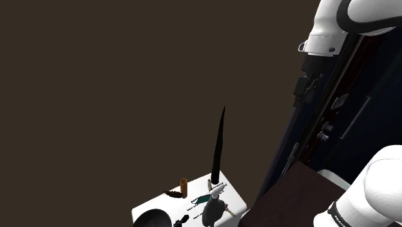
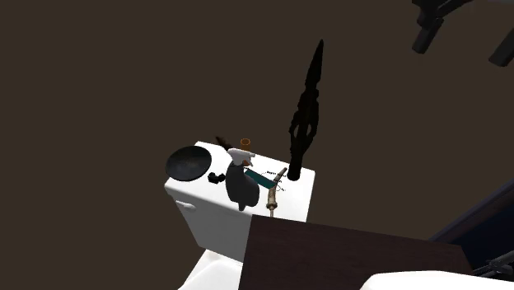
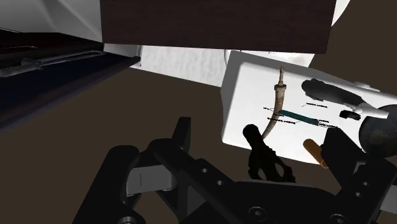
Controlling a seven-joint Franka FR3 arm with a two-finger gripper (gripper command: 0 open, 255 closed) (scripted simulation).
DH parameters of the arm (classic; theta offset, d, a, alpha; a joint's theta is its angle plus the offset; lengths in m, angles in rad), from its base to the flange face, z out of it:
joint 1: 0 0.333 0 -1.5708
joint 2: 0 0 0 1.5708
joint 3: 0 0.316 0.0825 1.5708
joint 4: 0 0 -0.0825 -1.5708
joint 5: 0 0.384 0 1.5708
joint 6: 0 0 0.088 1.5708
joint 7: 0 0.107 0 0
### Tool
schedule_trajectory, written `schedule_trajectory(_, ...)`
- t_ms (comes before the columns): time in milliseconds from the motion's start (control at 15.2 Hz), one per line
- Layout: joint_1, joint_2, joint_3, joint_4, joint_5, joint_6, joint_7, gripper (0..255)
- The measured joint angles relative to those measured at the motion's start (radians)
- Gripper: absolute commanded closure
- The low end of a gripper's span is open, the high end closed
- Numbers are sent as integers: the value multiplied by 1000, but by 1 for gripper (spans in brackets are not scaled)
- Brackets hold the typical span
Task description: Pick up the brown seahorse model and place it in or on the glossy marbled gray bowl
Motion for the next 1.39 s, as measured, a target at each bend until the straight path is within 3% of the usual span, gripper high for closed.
schedule_trajectory(198,0,1,27,-26,21,23,44,0)
schedule_trajectory(726,9,71,198,-139,153,189,321,0)
schedule_trajectory(1386,14,350,414,-131,280,457,669,0)
